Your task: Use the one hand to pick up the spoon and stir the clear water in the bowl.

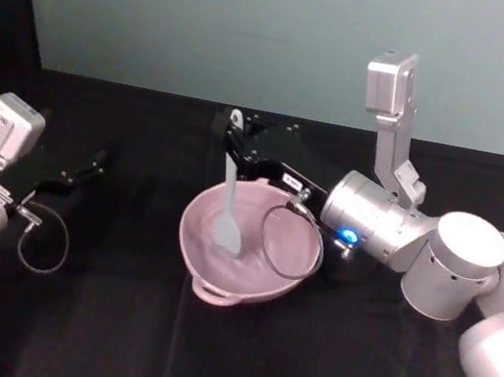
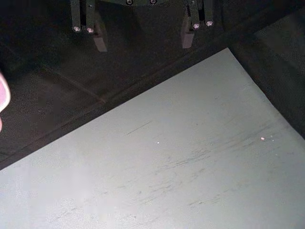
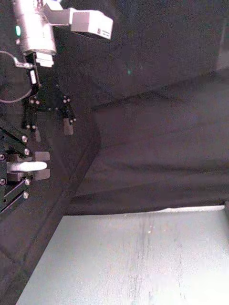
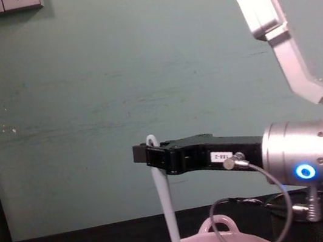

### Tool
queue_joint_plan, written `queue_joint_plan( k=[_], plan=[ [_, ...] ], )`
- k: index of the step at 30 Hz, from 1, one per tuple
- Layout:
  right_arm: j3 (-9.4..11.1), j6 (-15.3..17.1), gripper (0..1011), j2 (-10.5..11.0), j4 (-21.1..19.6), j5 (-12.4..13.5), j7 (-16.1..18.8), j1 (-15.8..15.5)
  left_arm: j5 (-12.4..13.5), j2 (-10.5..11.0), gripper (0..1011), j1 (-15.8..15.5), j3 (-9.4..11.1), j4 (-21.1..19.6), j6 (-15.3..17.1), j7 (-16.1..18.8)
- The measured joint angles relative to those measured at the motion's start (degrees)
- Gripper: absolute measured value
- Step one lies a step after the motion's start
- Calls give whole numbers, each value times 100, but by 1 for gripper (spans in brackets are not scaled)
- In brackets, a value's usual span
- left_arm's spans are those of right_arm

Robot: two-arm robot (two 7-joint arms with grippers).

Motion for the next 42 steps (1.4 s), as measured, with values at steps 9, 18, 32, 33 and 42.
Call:
queue_joint_plan(
  k=[9, 18, 32, 33, 42],
  plan=[
    [-45, -206, 107, -366, 667, 60, 116, 363, 0, 0, 1011, 0, 0, 0, 0, 0],
    [112, -322, 106, -485, 1145, 54, 72, 596, 0, 0, 1011, 0, 0, 0, 0, 0],
    [458, -190, 107, -35, 455, 132, -201, 94, 0, 0, 1011, 0, 1, 0, 0, 0],
    [466, -177, 107, -11, 399, 135, -213, 59, 0, 0, 1011, 0, 0, 0, 0, 0],
    [491, -83, 107, 178, -272, 193, -334, -398, 0, 0, 1011, 0, 0, 0, 0, 0]
  ],
)
